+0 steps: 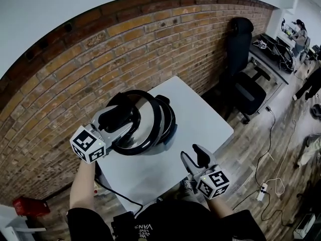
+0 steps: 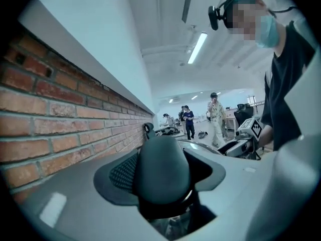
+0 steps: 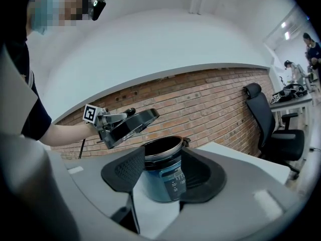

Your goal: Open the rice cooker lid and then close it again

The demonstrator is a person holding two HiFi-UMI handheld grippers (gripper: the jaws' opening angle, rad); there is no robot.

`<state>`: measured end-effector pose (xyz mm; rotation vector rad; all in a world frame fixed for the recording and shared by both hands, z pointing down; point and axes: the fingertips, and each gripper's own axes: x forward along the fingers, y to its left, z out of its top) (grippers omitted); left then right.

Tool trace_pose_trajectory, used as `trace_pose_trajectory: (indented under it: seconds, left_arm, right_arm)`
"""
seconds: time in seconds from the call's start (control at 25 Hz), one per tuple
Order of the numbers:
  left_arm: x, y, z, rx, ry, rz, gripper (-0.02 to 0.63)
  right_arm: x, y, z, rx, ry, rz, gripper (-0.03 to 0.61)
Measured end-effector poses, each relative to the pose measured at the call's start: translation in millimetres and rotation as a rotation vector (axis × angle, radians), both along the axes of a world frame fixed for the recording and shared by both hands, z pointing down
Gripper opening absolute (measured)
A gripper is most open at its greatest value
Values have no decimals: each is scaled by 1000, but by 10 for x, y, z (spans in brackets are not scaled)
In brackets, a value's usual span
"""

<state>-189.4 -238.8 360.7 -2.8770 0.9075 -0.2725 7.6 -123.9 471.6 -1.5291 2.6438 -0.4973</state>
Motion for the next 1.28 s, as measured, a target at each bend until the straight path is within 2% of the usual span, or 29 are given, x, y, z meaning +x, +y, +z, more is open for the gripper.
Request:
trace_pose_trajectory:
  seconds: [0.4,0.68,0.88,1.28]
  left_arm:
    - [-943,693,188,-42,118,-260,279]
    - [-1396,1124,375,-41,140,-345,280]
    - [-1586,1347,458,-62,178,-419,279]
    - [-1640,1624,689,-92,221,-458,279]
  right_arm:
    - [-478,252,-31,26,-10,-51,218]
    - [-765,423,-8,31,-4,-73,218]
    - [-874,496,17,31,-5,-67,218]
    - [-871,601,46,29,-11,-44,218]
